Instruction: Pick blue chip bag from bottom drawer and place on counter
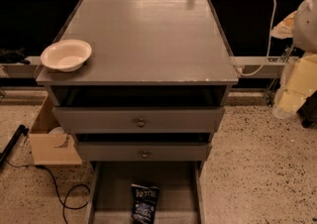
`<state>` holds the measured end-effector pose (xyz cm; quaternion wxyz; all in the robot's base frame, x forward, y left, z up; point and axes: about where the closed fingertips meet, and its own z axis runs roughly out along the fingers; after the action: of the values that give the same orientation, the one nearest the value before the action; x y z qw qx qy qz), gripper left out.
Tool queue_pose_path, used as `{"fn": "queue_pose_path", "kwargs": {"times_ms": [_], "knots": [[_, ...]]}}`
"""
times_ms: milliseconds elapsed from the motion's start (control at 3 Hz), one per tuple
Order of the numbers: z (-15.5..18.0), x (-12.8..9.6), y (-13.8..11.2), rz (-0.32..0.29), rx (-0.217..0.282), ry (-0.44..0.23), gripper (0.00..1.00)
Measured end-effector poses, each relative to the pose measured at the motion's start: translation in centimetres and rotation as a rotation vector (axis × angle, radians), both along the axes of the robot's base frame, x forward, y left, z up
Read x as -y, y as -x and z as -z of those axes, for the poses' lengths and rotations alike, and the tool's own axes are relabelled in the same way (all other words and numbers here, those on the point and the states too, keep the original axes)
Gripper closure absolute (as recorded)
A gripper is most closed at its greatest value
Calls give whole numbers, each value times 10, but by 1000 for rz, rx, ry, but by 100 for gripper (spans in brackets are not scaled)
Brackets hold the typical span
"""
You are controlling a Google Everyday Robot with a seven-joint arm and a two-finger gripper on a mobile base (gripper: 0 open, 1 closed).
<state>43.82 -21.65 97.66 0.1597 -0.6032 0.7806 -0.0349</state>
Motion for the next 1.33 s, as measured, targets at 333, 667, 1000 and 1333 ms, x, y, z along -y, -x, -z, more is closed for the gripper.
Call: {"fn": "queue_pose_path", "kwargs": {"times_ms": [333,667,1000,1333], "knots": [[-1,1,-1,-2,6,-4,0],[2,2,-2,-19,3,-24,0],[15,7,0,-52,-20,-105,0],[31,-1,6,-130,-52,-269,0]]}}
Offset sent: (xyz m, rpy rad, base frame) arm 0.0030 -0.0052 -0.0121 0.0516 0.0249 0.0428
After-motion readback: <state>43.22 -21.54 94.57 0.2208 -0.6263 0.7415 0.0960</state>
